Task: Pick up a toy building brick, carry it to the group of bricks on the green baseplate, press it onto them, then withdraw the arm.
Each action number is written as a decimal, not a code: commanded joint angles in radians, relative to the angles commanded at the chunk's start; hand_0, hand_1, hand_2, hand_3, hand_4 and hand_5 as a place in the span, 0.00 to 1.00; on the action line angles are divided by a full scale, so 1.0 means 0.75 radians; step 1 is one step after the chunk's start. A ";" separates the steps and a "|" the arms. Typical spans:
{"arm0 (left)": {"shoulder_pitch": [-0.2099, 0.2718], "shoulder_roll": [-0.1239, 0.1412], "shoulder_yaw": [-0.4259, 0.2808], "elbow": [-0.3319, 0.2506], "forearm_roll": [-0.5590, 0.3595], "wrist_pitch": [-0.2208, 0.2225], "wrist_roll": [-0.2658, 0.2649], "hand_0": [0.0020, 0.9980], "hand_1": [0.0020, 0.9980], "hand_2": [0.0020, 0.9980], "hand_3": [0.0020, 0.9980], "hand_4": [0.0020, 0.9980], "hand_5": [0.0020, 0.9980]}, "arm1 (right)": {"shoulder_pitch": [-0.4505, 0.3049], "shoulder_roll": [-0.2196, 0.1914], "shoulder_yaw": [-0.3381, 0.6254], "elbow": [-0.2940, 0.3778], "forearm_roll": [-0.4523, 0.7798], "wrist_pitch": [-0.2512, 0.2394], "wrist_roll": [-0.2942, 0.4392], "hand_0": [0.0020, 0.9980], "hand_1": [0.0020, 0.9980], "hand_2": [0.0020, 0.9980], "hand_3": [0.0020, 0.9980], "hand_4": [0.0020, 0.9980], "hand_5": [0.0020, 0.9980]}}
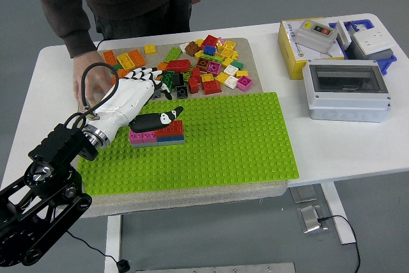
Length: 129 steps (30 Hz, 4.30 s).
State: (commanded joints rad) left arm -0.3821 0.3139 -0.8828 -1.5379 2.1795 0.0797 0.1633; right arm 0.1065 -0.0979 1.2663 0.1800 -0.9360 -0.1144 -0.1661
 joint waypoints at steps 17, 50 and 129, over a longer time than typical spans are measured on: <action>0.010 -0.065 0.041 0.225 0.026 0.062 -0.040 1.00 0.96 0.93 0.59 0.53 0.93 | 0.004 0.003 -0.009 0.000 0.008 0.000 0.004 0.64 0.63 0.62 0.62 0.44 0.72; 0.034 -0.068 0.033 0.246 -0.002 0.049 -0.030 1.00 0.96 0.93 0.59 0.54 0.90 | 0.010 0.004 0.001 0.000 0.007 0.004 0.004 0.63 0.63 0.62 0.62 0.44 0.73; 0.140 -0.111 -0.017 0.222 0.013 0.135 -0.070 0.97 0.94 0.91 0.64 0.55 0.85 | 0.007 0.007 -0.017 0.000 0.025 0.002 0.005 0.64 0.63 0.62 0.62 0.44 0.73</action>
State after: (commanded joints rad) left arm -0.2772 0.2306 -0.8956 -1.3713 2.1895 0.1809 0.1110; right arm 0.1118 -0.0925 1.2537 0.1800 -0.9169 -0.1130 -0.1623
